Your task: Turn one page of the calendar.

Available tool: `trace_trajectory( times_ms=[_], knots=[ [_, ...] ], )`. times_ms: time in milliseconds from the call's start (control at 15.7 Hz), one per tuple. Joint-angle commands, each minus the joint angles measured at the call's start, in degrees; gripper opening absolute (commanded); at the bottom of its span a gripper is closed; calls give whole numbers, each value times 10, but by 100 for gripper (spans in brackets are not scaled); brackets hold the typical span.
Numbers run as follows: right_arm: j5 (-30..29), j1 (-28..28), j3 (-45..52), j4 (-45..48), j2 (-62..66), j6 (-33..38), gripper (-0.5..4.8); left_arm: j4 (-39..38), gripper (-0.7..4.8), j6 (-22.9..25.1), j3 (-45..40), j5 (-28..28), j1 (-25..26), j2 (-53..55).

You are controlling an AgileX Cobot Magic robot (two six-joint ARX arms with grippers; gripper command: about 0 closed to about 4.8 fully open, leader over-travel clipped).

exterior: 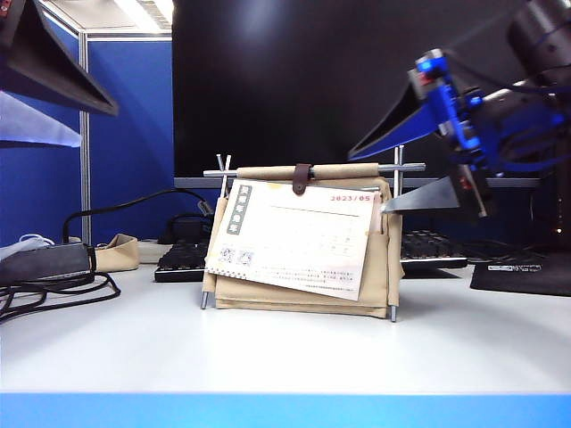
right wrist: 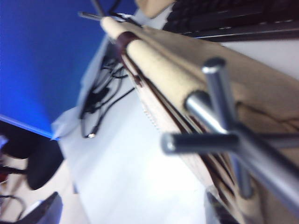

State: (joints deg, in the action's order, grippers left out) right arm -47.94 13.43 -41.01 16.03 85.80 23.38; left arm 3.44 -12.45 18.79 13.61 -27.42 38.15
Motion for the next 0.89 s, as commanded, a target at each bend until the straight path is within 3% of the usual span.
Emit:
trace_trajectory(
  times_ms=[64, 255, 893],
  knots=[
    [115, 70, -3, 5, -1, -37, 423, -7, 279, 2, 4, -9, 0, 0],
    [247, 125, -3, -15, -1, -61, 424, -13, 279, 2, 4, -9, 0, -1],
    [302, 125, -3, -43, 0, -60, 423, -16, 279, 2, 4, -9, 0, -1]
  ],
)
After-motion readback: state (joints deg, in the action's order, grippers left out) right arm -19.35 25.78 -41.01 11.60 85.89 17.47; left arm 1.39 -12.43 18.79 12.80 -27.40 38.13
